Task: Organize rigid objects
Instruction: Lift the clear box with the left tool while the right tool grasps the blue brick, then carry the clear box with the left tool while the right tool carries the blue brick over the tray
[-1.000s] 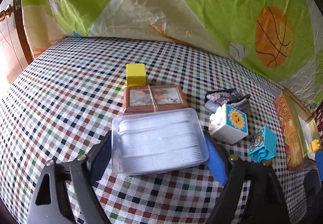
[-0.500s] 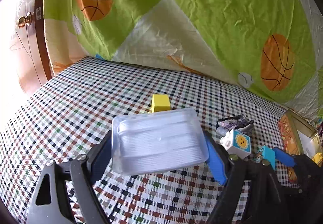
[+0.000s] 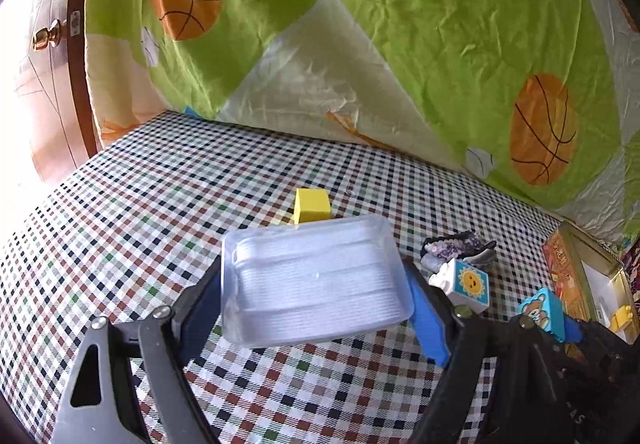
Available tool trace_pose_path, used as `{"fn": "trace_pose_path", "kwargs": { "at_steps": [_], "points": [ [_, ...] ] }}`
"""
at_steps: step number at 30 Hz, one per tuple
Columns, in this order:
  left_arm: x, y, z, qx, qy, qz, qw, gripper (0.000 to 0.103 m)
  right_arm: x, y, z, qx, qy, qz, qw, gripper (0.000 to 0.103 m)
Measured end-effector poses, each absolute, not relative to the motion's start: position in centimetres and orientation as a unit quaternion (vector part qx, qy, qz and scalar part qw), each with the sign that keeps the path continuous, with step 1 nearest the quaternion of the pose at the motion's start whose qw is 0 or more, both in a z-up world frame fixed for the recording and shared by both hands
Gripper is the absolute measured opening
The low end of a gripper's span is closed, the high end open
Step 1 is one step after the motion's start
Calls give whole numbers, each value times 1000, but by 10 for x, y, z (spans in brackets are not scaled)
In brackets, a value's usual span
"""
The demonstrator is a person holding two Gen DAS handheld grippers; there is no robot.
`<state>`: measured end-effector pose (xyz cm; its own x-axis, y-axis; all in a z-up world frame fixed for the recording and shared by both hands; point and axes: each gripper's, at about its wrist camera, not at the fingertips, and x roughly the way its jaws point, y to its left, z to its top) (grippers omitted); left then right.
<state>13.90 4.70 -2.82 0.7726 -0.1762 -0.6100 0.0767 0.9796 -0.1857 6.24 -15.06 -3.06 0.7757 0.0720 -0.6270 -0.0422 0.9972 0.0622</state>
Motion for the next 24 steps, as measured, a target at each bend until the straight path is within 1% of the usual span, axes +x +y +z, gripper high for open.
{"fn": "trace_pose_path", "kwargs": {
  "at_steps": [6,10,20,24],
  "points": [
    [117,36,-11,-69,267,-108,955,84,21,-153,-2,31,242,24,969,49],
    [108,28,-4,-62,242,-124,960,84,6,-162,9,29,202,-1,979,49],
    [92,18,1,-46,205,-123,970,84,-4,-174,17,26,176,-54,982,49],
    [82,9,5,-50,204,-140,968,84,-6,-179,16,29,175,-59,982,49]
  ]
}}
